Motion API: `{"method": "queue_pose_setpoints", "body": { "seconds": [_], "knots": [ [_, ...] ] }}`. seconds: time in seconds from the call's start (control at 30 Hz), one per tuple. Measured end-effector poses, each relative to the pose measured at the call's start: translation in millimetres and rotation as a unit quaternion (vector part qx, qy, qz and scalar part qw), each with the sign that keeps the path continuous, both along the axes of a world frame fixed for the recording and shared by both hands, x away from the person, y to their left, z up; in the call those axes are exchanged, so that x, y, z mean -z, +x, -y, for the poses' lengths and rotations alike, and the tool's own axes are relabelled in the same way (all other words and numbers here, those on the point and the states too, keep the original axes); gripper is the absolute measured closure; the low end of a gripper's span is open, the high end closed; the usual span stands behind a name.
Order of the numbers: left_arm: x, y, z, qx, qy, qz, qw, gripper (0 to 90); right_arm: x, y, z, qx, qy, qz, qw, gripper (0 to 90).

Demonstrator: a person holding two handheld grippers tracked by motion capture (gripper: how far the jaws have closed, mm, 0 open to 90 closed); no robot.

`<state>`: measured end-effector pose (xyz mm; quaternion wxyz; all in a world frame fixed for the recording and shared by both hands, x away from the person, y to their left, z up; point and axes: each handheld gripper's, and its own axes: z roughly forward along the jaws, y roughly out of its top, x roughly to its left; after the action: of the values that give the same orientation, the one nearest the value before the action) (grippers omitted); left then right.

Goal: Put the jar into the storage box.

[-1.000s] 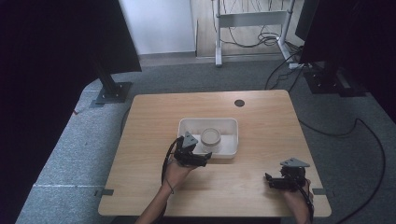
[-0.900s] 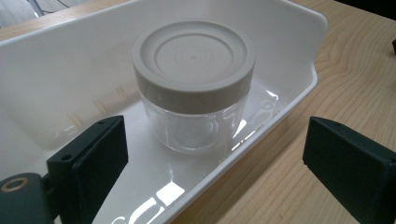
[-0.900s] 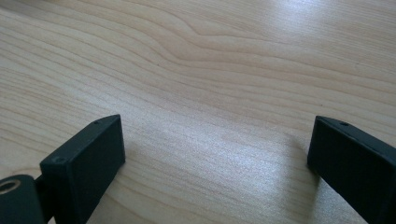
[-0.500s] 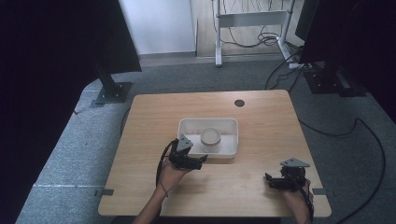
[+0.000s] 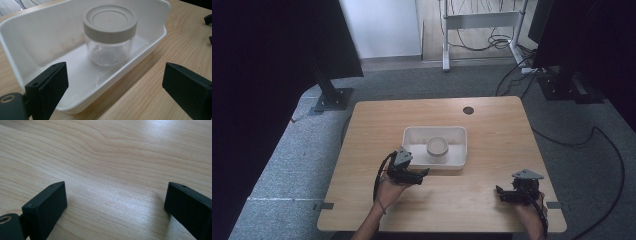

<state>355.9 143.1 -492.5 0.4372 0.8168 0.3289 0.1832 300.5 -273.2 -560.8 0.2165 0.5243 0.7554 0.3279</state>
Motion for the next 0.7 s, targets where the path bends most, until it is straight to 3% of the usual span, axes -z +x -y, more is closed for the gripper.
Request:
{"method": "queue_pose_setpoints", "body": {
  "seconds": [0.7],
  "knots": [
    [9.0,-15.7,-28.8,-0.007,-0.005,-0.002,1.0,6.3,0.0,0.0,0.0,0.0,0.0,0.0,1.0,3.9]
  ]
}}
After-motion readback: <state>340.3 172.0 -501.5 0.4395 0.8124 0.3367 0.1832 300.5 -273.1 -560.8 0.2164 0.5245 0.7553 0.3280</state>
